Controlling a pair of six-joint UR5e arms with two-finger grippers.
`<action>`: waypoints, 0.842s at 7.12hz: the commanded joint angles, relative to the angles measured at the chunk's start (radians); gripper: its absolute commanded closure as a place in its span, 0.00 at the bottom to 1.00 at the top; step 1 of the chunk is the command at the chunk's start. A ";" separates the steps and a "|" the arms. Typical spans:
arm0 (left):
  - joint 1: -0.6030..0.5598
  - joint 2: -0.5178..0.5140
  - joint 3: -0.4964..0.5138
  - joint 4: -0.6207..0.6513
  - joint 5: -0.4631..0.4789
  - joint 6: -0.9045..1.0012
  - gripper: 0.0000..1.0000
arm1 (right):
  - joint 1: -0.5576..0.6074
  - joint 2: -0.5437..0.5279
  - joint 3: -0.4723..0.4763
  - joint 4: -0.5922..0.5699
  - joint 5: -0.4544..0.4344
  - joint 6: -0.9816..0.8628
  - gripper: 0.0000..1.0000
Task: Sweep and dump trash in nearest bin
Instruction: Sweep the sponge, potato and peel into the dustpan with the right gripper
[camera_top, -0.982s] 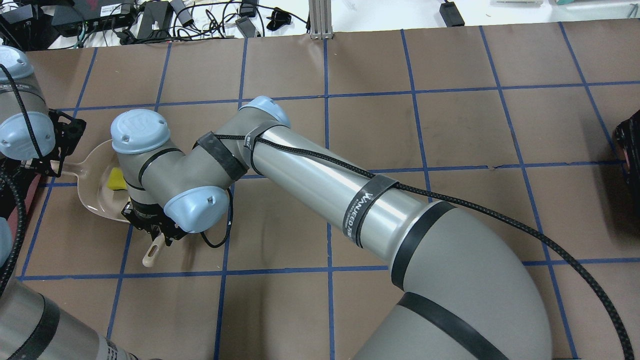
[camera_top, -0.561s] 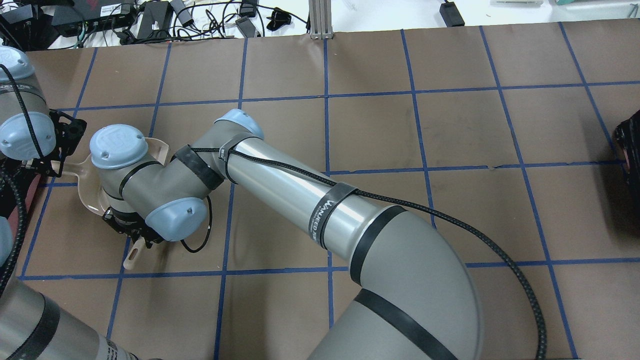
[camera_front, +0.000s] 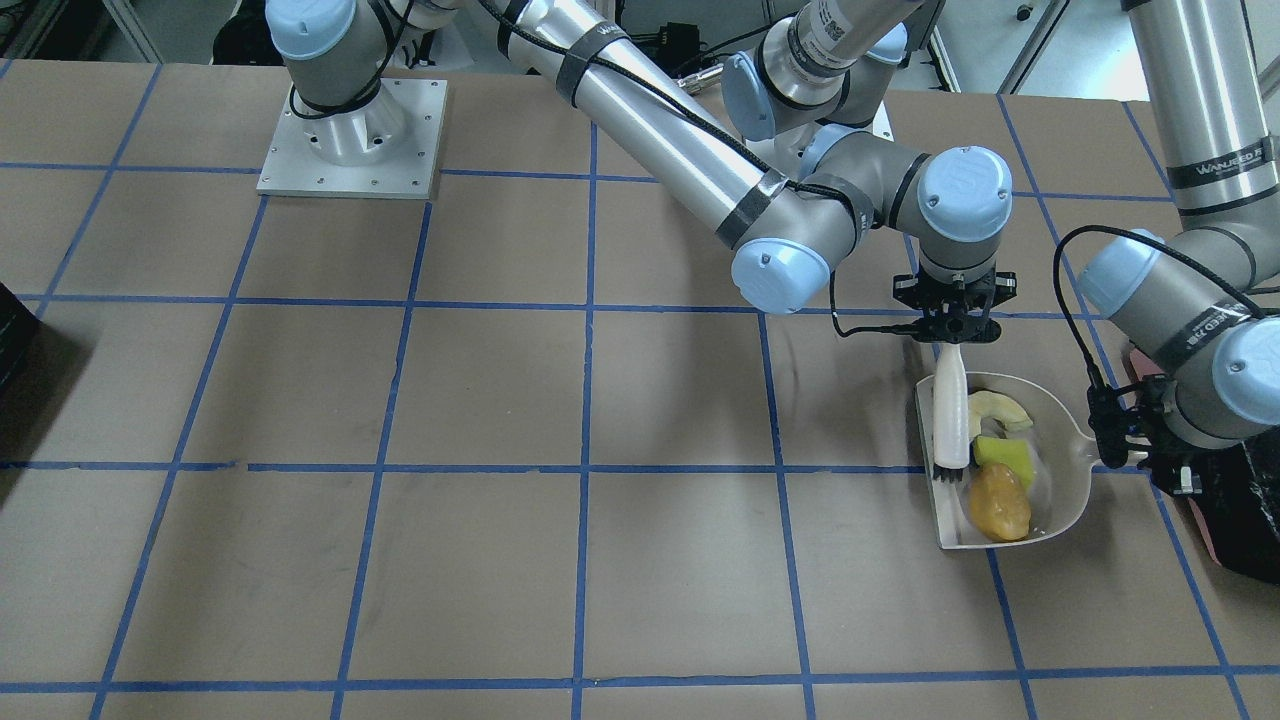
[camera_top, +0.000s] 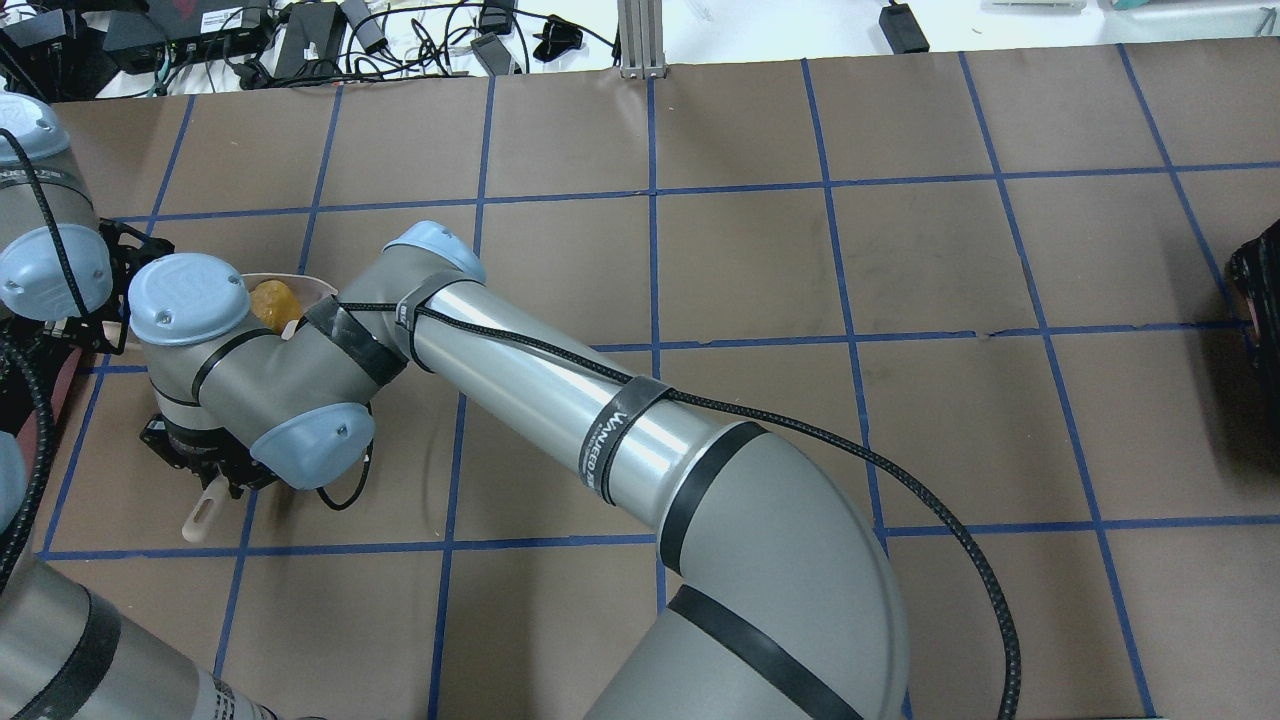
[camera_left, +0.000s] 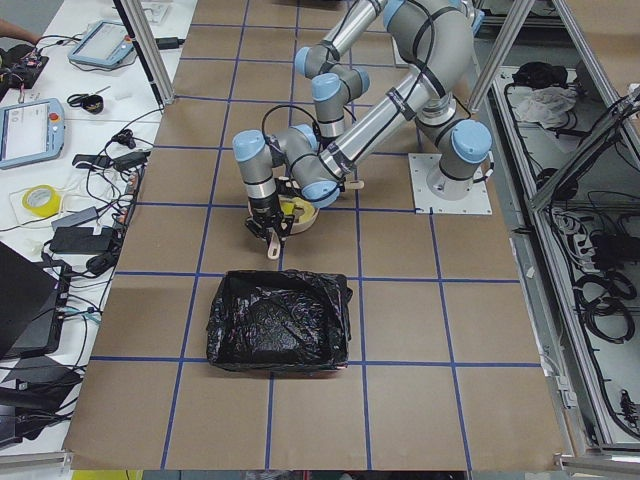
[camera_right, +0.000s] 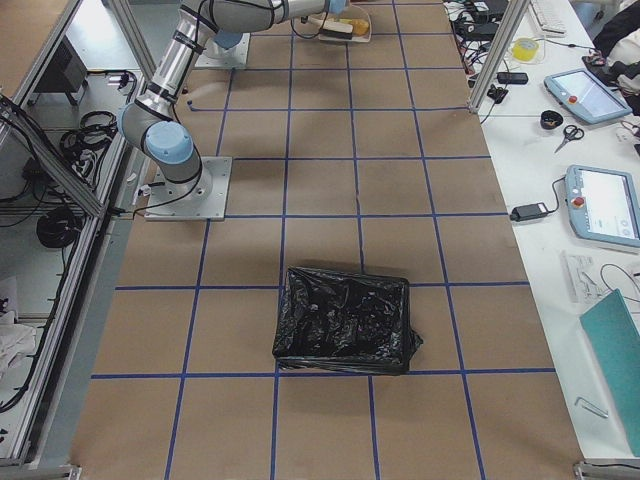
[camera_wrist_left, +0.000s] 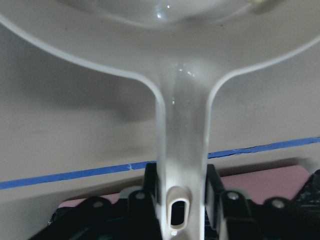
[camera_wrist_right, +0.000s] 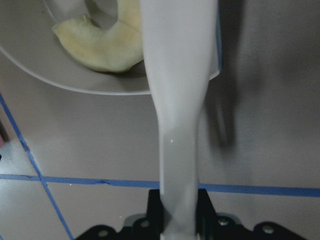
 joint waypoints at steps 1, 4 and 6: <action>0.000 0.000 0.000 0.003 -0.001 0.001 1.00 | 0.001 0.017 -0.026 -0.042 0.029 0.003 1.00; 0.000 0.000 0.002 0.003 -0.002 -0.001 1.00 | -0.012 -0.055 -0.004 0.085 -0.013 -0.046 1.00; 0.000 0.004 0.002 0.007 -0.006 -0.001 1.00 | -0.048 -0.117 0.028 0.210 -0.057 -0.091 1.00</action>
